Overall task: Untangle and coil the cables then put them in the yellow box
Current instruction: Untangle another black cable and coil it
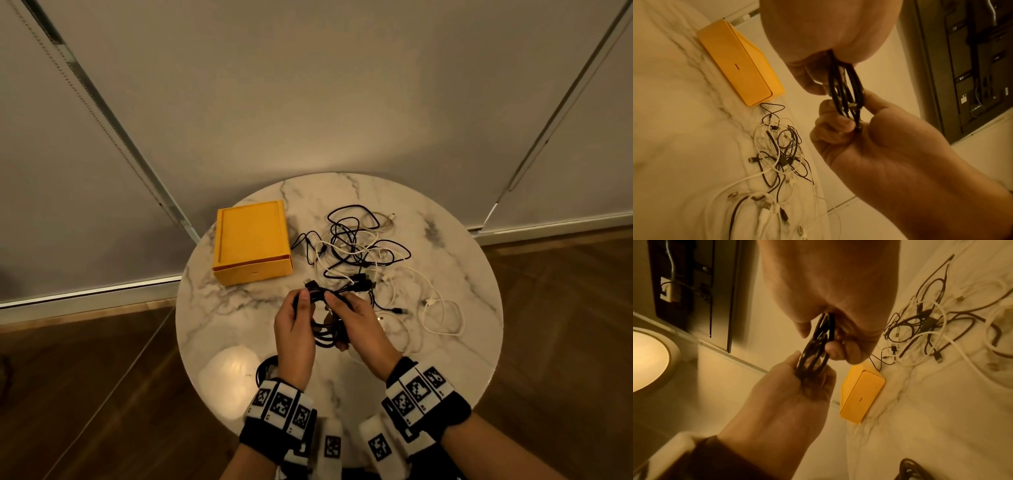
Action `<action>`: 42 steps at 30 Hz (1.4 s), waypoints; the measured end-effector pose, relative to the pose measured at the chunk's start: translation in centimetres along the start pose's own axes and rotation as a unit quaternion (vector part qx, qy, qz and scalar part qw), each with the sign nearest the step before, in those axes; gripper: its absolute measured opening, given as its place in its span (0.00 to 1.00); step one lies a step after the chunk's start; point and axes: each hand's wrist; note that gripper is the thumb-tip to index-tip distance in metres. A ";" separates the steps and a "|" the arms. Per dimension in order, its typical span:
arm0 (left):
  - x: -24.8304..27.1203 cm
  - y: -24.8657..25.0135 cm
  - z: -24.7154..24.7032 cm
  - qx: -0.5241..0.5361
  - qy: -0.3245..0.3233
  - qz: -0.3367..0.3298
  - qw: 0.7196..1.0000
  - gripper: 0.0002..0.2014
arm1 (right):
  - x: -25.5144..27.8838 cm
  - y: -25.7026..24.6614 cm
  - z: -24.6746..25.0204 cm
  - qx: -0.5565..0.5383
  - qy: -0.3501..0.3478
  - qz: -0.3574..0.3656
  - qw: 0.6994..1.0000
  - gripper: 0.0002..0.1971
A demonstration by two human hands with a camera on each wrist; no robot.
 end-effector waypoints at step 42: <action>-0.2 2.7 0.0 0.281 -0.019 0.134 0.950 0.12 | 1.0 -1.1 -1.0 -0.203 0.012 -0.011 0.979 0.07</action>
Point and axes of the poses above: each hand's wrist, its own x-axis away from the middle knuckle, its own z-axis out of the back of the hand, y = z × x, and after that the axes turned 11 degrees about -x, right-handed
